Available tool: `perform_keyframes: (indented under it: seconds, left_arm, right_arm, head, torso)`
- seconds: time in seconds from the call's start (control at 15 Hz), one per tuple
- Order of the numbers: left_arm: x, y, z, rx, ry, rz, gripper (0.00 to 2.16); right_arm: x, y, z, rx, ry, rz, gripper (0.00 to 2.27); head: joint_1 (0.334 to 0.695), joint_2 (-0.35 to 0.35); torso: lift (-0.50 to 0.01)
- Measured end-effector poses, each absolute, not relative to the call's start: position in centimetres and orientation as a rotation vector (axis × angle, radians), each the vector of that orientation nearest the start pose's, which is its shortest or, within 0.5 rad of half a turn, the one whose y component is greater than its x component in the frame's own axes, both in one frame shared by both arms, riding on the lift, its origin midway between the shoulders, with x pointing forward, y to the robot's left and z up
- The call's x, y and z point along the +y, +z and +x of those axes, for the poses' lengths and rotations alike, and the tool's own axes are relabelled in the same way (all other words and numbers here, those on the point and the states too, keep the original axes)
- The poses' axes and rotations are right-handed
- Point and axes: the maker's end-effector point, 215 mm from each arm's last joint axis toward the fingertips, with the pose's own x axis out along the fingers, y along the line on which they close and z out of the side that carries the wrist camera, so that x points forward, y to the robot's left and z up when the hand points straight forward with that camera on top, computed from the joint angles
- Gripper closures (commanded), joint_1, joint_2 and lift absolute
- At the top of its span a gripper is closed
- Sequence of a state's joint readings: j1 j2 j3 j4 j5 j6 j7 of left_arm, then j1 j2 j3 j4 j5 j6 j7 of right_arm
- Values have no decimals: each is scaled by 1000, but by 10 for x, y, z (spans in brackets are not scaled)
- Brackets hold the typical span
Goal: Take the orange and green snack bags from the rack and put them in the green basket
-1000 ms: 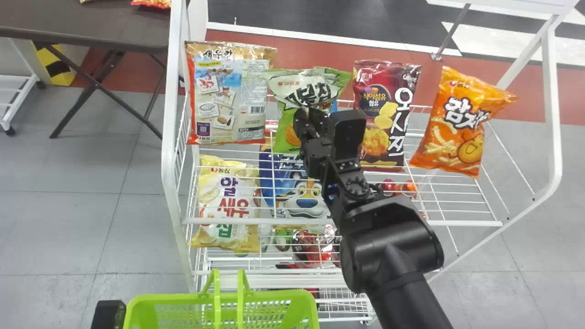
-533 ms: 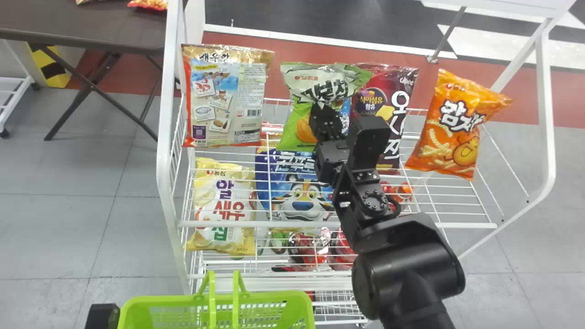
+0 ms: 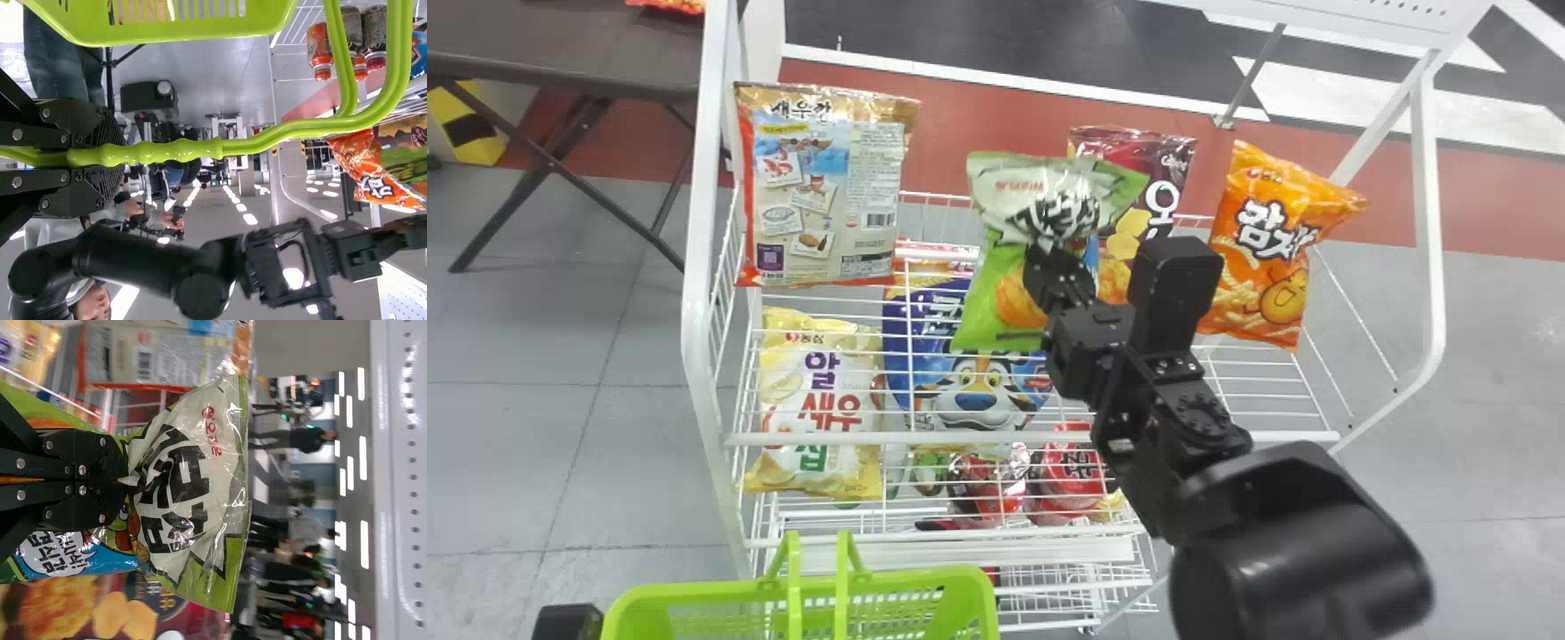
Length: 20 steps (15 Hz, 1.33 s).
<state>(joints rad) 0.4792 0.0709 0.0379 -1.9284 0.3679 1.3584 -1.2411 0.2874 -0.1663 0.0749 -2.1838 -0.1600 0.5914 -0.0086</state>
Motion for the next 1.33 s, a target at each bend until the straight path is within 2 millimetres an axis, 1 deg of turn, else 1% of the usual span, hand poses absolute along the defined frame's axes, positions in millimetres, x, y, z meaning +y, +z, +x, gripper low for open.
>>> perform_keyframes:
  seconds: [0.2,0.27,0.53,0.6,0.67,0.8,0.93,1.07,1.2,1.33]
  left_arm:
    - [15,-449,171,1121,-1164,-1141,2148]
    - [14,-450,170,1123,-1165,-1140,2148]
    - [14,-450,170,1125,-1163,-1141,2148]
    - [14,-451,169,1125,-1162,-1143,2148]
    - [15,-451,169,1123,-1160,-1143,2148]
    - [15,-451,168,1117,-1158,-1141,2148]
    - [15,-451,169,1113,-1158,-1140,2148]
    - [14,-451,169,1109,-1158,-1140,2148]
    - [14,-452,170,1106,-1159,-1139,2148]
    - [14,-451,170,1102,-1159,-1139,2148]
  right_arm:
    - [-196,-353,438,470,216,21,2250]
    - [-195,-359,416,543,236,25,2250]
    - [-191,-385,326,824,313,24,2250]
    - [-189,-390,309,875,326,22,2250]
    - [-185,-391,297,899,343,24,2250]
    - [-173,-394,282,928,388,48,2250]
    - [-160,-402,265,965,430,85,2250]
    - [-152,-411,255,995,447,100,2250]
    - [-146,-424,248,1030,453,106,2250]
    - [-141,-444,239,1083,458,114,2250]
  head:
    - [695,-329]
    - [695,-350]
    - [695,-350]
    - [695,-350]
    - [695,-350]
    - [695,-350]
    - [695,-350]
    - [695,-350]
    - [695,-350]
    - [695,-350]
  torso:
    - [0]
    - [0]
    - [0]
    - [0]
    - [0]
    - [0]
    - [0]
    - [0]
    - [0]
    - [0]
